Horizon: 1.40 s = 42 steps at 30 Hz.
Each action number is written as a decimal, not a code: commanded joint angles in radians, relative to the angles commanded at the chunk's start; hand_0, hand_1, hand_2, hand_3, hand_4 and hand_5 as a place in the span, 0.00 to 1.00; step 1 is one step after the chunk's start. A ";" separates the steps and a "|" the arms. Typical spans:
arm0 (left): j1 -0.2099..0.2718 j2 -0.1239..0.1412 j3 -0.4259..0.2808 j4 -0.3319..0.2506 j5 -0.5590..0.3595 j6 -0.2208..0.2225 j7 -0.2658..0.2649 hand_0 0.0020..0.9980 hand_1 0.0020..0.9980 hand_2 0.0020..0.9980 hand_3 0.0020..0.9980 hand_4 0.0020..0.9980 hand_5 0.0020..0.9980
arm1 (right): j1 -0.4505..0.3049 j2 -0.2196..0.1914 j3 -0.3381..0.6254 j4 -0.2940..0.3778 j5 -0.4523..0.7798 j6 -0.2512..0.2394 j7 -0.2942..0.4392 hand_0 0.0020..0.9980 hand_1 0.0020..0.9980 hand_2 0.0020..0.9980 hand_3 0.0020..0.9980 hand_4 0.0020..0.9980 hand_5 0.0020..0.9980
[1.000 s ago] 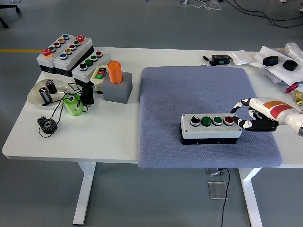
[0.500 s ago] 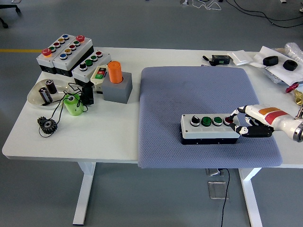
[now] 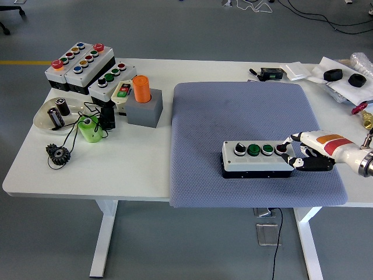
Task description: Pick up the button,place it on the desk,press the button,press the button
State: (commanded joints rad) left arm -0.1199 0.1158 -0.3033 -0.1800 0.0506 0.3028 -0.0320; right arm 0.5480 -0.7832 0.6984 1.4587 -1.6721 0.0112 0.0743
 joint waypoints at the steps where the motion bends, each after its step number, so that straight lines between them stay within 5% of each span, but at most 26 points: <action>1: 0.000 0.000 -0.001 0.000 0.001 0.000 0.000 0.66 0.71 0.71 0.51 0.33 1.00 | 0.000 0.000 0.004 0.005 -0.001 0.000 -0.001 0.08 0.00 0.07 0.69 0.58 0.78; 32: -0.001 0.001 0.000 0.000 0.000 0.000 0.000 0.66 0.72 0.71 0.50 0.32 1.00 | 0.027 0.074 -0.072 -0.031 -0.036 0.010 -0.036 0.08 0.00 0.07 0.69 0.57 0.77; 42: -0.002 0.000 -0.008 0.000 0.009 0.001 0.003 0.66 0.72 0.71 0.50 0.33 1.00 | 0.004 0.052 0.046 0.034 -0.012 0.003 -0.033 0.08 0.00 0.07 0.69 0.57 0.76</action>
State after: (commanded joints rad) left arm -0.1218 0.1155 -0.3108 -0.1800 0.0593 0.3035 -0.0292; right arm 0.5524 -0.7312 0.7442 1.4924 -1.6842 0.0140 0.0417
